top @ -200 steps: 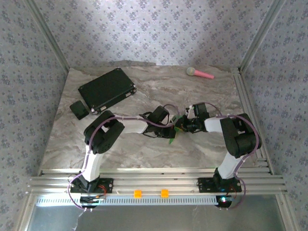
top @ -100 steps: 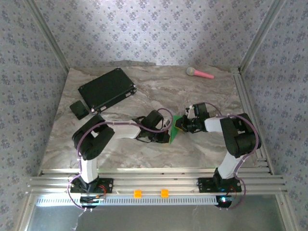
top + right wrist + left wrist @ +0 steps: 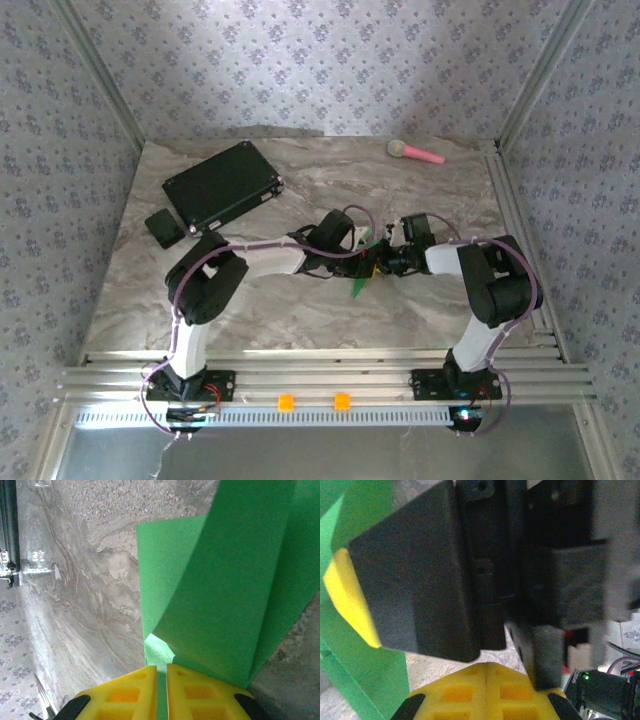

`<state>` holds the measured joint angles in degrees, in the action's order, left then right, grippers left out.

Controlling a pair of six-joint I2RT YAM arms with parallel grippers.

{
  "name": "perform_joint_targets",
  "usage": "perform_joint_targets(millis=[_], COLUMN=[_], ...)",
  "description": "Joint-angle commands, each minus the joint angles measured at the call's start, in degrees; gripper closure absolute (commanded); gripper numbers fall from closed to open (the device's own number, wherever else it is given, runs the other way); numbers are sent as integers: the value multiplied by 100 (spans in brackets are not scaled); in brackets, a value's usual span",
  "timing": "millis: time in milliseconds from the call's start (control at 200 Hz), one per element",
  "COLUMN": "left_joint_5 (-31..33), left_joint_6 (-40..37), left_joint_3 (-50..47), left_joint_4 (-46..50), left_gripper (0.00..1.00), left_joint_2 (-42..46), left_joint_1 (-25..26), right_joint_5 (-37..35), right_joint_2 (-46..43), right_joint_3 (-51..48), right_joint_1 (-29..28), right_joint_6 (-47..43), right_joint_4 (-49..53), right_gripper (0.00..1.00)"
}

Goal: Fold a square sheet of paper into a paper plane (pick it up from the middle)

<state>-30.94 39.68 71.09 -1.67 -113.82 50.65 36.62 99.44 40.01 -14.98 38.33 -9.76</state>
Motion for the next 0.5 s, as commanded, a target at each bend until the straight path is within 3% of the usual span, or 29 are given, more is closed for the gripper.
perform_joint_targets(millis=[0,495], left_joint_5=[-245,105], left_joint_6=[18,170], left_joint_3=[67,-1155], left_joint_4=[107,86], left_gripper=[100,100], left_joint_2=[-235,108], left_joint_1=[32,32], right_joint_5=[-401,-423], right_joint_2=[375,401], right_joint_3=[-248,-213], right_joint_1=[-43,-22], right_joint_6=[0,-57], right_joint_4=[422,501], right_gripper=[85,85])
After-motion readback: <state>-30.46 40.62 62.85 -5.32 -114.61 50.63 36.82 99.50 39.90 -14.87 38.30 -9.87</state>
